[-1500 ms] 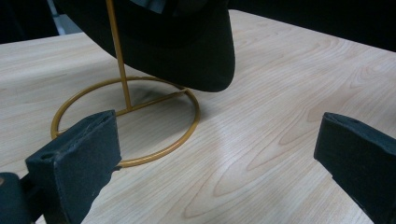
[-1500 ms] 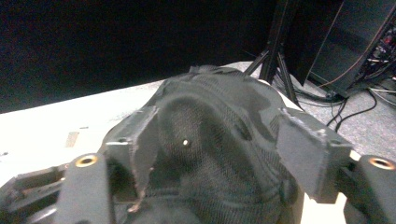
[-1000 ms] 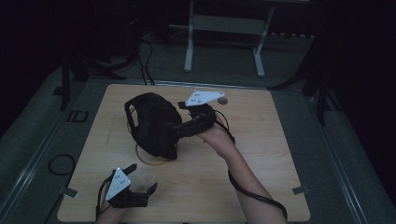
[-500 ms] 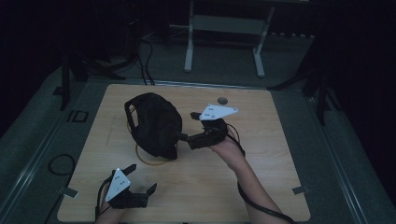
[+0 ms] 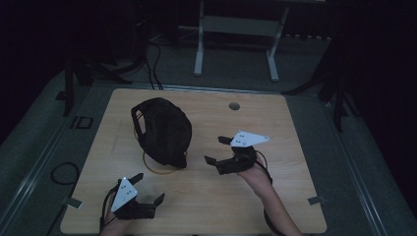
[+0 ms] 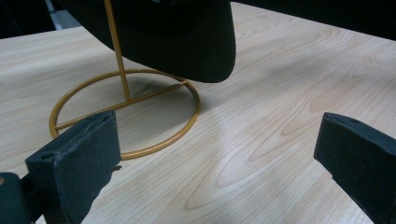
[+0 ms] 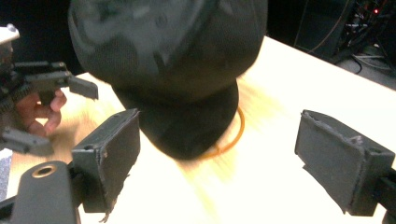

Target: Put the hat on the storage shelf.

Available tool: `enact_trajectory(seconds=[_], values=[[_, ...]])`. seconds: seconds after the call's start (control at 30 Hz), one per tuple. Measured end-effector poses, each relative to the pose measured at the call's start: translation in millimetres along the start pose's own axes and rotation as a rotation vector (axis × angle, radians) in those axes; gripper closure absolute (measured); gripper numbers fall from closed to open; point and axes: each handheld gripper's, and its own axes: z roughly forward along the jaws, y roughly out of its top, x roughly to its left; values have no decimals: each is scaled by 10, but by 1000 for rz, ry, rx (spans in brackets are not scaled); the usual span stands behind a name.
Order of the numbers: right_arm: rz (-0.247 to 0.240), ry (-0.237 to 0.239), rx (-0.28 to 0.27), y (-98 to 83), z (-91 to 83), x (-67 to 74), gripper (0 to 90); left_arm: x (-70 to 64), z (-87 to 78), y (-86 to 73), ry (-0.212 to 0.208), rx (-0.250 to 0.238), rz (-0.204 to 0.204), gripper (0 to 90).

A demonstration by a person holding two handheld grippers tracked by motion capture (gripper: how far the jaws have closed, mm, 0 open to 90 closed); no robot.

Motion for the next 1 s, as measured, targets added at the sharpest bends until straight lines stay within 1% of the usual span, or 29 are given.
enact_trajectory(seconds=[0.1,0.23,0.3,0.47,0.5,0.57,0.7,0.77,0.8,0.87,0.93,1.0], values=[[-9,-6,7,-122,-36,6,139,-7,6,-3,-5,2,1,9],[-12,26,8,-284,-95,24,140,-9,3,-7,-8,2,0,9],[-17,35,25,-365,-113,36,140,-5,6,-9,-11,2,-3,9],[1,27,48,-574,-153,43,141,-4,8,-12,-8,8,-3,9],[6,23,53,-624,-158,40,141,-1,9,-15,-14,11,-3,9],[8,22,54,-653,-163,38,141,-3,15,-19,-13,15,-1,9],[17,15,73,-816,-200,17,143,-6,25,-27,-21,21,-4,9],[19,17,80,-841,-211,14,143,-9,31,-32,-25,24,0,9],[31,21,83,-881,-233,10,144,-11,33,-33,-24,25,-3,9],[36,24,87,-915,-257,13,145,-9,37,-34,-26,26,-6,9],[32,20,95,-957,-285,13,145,-7,42,-37,-27,32,-4,9],[45,19,99,-991,-311,2,146,-12,45,-42,-28,41,-3,9]])
